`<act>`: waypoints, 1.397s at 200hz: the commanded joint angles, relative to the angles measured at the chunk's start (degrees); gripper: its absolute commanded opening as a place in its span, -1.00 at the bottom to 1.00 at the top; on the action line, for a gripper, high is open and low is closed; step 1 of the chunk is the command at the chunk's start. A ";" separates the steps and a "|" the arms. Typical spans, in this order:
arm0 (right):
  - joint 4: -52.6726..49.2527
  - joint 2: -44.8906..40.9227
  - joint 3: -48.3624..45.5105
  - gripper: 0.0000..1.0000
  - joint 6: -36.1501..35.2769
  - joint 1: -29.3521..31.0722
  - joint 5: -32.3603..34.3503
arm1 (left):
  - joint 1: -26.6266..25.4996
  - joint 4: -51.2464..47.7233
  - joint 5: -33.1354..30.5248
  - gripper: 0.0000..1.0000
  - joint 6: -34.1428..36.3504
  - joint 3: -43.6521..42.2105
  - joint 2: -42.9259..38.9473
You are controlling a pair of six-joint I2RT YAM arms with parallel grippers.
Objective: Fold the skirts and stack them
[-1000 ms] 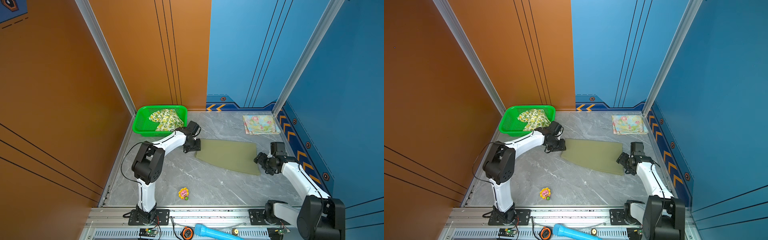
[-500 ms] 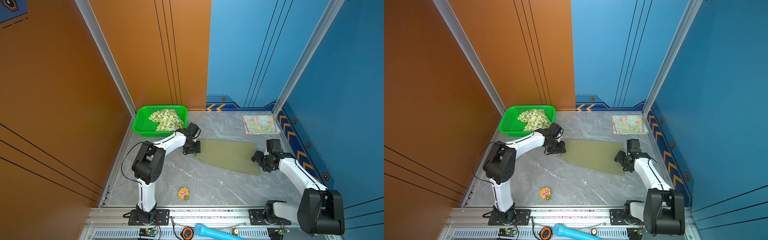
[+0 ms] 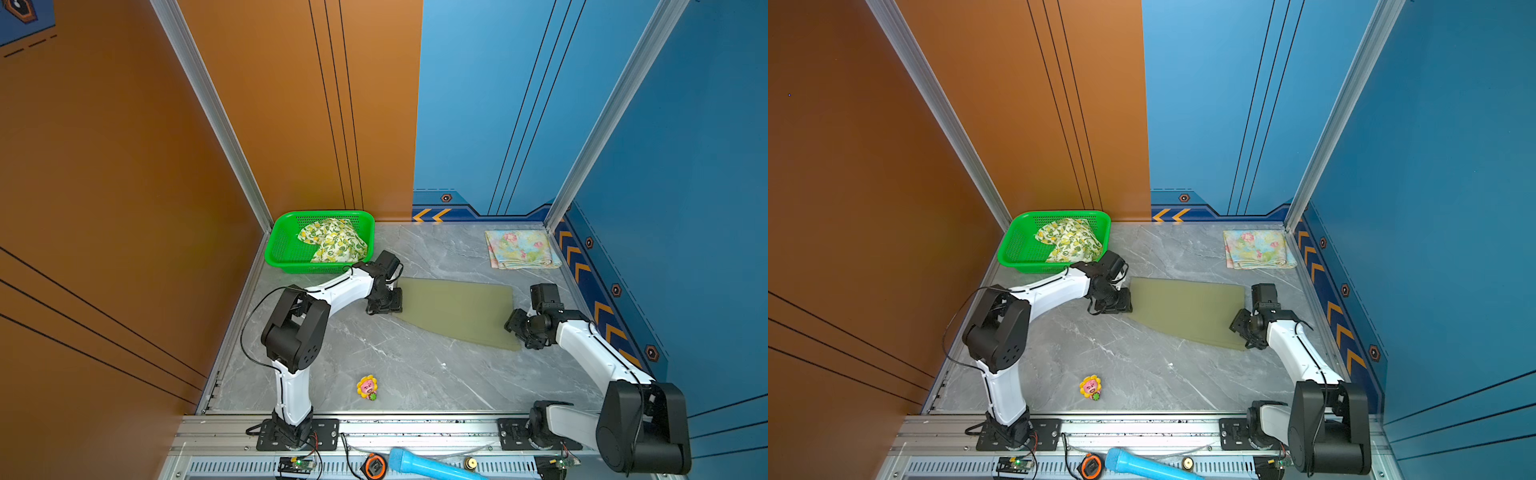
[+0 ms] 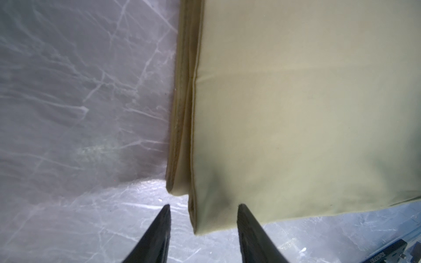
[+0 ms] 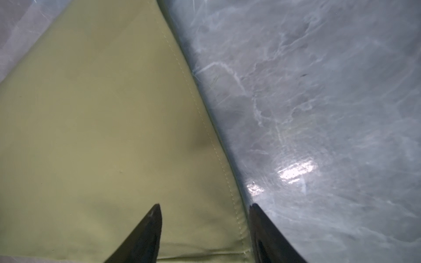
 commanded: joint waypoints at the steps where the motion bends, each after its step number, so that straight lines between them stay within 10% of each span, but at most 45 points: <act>1: -2.42 -0.65 -1.19 0.23 0.60 0.57 1.82 | -0.37 -1.35 0.81 -0.03 -0.55 -1.00 -2.48; 96: -2.62 -1.15 -3.80 0.04 2.00 2.00 2.58 | -2.04 -1.32 0.09 -0.36 -1.21 -0.14 -1.78; 143: -1.48 -1.58 -4.86 -0.69 2.61 2.35 2.20 | -2.28 -1.21 -0.29 -1.00 -1.26 0.54 -1.65; 166: -1.43 -2.13 -3.78 -1.00 2.88 2.40 2.33 | -2.22 -1.32 -0.30 -1.00 -1.27 1.41 -1.80; 279: -4.43 12.45 26.00 -1.00 -0.05 -0.01 1.34 | 4.47 -9.39 2.38 -1.00 1.82 30.87 8.35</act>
